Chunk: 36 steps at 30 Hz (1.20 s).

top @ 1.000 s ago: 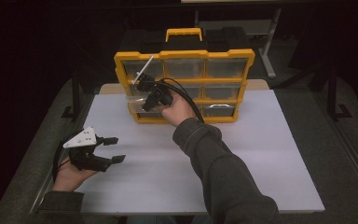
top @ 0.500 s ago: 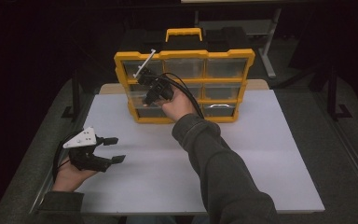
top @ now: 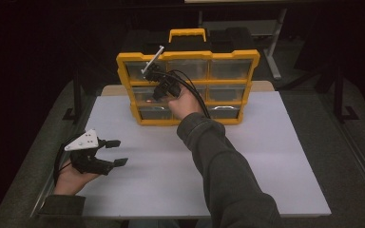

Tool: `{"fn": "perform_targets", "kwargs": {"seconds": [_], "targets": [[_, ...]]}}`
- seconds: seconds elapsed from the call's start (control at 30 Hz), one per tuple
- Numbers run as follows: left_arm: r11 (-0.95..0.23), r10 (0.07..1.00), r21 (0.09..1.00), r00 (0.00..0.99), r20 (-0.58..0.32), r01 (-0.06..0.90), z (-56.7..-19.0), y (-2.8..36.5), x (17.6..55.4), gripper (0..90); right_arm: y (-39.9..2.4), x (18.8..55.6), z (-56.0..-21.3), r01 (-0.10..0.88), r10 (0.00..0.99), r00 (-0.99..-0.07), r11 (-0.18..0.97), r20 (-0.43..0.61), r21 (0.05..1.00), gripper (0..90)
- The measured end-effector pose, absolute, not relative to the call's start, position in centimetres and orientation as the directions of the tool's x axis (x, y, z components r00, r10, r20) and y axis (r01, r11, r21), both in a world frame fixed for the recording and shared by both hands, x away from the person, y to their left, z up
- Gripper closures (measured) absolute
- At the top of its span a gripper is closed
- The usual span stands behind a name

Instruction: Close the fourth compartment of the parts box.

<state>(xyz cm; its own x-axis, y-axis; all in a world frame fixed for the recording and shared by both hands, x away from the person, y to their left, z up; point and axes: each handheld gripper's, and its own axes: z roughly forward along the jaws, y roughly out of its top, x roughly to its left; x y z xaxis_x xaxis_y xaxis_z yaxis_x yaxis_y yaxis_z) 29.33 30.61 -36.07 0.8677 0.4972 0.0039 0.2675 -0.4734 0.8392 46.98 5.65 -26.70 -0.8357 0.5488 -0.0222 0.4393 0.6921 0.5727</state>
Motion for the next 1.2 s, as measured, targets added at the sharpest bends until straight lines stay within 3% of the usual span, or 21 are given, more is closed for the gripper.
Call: {"fn": "perform_targets", "kwargs": {"seconds": [0.83, 1.2], "targets": [[-0.473, 0.497, 0.841, 0.868, 0.008, 0.263, -36.0, 30.6, 29.2, 29.0, 6.3, 45.9, -26.9, 0.344, 0.553, -0.815, 0.702, -0.173, 0.623, 89.2], [-0.470, 0.500, 0.841, 0.866, 0.004, 0.267, -36.1, 30.6, 29.2, 28.9, 6.1, 45.7, -27.2, 0.339, 0.548, -0.823, 0.682, -0.147, 0.648, 89.0]]}}
